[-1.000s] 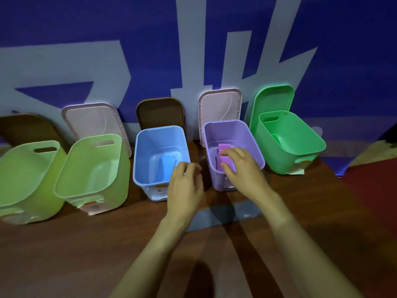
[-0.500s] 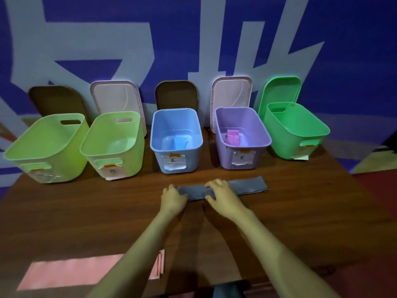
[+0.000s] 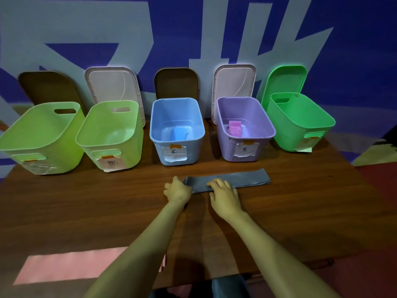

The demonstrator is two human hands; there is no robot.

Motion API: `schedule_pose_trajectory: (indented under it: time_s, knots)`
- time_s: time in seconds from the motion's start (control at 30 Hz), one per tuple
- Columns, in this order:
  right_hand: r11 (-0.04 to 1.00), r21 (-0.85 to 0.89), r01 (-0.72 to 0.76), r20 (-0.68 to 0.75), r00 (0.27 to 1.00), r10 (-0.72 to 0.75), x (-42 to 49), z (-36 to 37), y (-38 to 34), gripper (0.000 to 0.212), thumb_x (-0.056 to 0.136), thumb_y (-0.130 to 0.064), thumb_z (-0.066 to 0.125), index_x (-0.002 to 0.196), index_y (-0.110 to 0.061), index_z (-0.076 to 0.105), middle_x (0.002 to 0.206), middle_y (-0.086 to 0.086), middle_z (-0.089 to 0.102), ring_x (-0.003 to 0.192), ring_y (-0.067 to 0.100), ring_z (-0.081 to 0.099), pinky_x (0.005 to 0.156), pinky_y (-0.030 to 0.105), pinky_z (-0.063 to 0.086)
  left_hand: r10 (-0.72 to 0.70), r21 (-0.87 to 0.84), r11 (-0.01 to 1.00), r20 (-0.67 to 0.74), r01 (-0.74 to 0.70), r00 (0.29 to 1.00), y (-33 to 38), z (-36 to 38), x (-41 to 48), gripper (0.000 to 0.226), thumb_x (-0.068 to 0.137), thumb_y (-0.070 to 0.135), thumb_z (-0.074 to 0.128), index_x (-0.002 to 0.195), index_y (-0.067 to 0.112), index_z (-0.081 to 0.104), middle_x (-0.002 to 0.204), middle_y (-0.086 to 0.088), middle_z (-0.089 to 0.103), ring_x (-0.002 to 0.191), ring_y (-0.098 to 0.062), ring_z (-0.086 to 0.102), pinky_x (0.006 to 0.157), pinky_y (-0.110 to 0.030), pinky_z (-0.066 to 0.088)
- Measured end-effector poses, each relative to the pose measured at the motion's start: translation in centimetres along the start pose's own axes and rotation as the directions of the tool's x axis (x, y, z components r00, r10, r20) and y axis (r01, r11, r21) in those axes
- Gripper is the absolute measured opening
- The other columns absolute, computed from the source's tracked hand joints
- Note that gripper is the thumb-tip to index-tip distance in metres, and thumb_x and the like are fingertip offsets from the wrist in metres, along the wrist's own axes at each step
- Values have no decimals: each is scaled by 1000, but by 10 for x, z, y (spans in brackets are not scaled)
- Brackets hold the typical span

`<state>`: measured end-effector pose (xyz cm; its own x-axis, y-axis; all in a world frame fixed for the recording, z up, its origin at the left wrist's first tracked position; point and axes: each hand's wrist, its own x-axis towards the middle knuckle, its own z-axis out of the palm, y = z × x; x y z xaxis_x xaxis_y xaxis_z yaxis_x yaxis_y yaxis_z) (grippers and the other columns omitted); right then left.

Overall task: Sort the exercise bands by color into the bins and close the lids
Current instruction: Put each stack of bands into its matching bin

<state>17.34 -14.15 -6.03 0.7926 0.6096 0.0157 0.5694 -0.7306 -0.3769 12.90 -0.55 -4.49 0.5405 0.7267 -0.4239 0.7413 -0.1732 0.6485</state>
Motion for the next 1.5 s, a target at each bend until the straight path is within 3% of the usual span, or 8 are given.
schedule_pose_trajectory:
  time_s: [0.1,0.23,0.4,0.57,0.73,0.97,1.23,1.5]
  knots:
    - [998,-60,-7,23,1000,8,2,-1,-5,36,93,-25,49,129,-23,46,128,-4,45,123,17,39,102,35,31,86,-81,993,35,-83,996,-2,-1,-2,24,85,11,60,106,9,48,110,-13,59,97,-29,58,82,-37,50]
    - [998,-51,20,83,996,-16,4,-3,-15,38,93,-28,50,130,-19,48,127,0,48,122,19,41,103,34,32,85,-177,981,19,-80,996,-13,-19,0,21,79,11,67,83,17,48,99,-14,65,87,-30,65,80,-44,56]
    - [974,217,62,192,976,-105,-3,4,-44,29,94,-23,51,122,-16,55,124,0,52,117,19,49,99,34,42,36,-250,967,-90,-58,995,-46,-57,-13,22,79,13,65,99,8,55,94,-11,63,83,-26,61,71,-35,52]
    - [975,221,8,31,999,-16,-3,3,-43,20,93,-20,52,111,-16,60,117,0,54,109,19,52,91,31,45,98,-269,951,-215,-155,972,-66,-79,-28,30,85,13,62,111,6,52,103,-10,58,87,-23,54,70,-30,41]
    - [989,32,-147,-89,985,150,1,-12,-8,21,93,-20,50,109,-16,62,118,3,53,115,22,42,98,31,38,265,-194,926,-275,-323,924,-43,-68,-33,17,79,11,66,90,10,53,99,-14,62,89,-30,60,75,-37,48]
    - [945,132,-299,-42,951,307,5,-18,32,15,88,-21,61,103,-21,64,116,4,46,115,23,41,98,31,37,455,-7,888,-120,-459,882,13,-9,-45,20,78,13,65,94,9,55,100,-10,61,90,-27,59,76,-36,48]
    - [861,372,-346,87,937,339,14,-19,51,23,79,-14,71,101,-16,67,110,12,51,102,29,56,87,28,43,451,181,873,53,-452,891,48,49,-43,28,83,15,60,106,0,52,113,-18,57,103,-37,57,81,-41,45]
    - [793,484,-371,191,929,318,20,-24,72,25,91,-8,47,103,-17,67,110,7,62,104,25,58,91,31,44,466,233,835,185,-499,865,48,56,-36,34,81,26,68,104,2,59,105,-14,61,96,-30,59,71,-34,43]
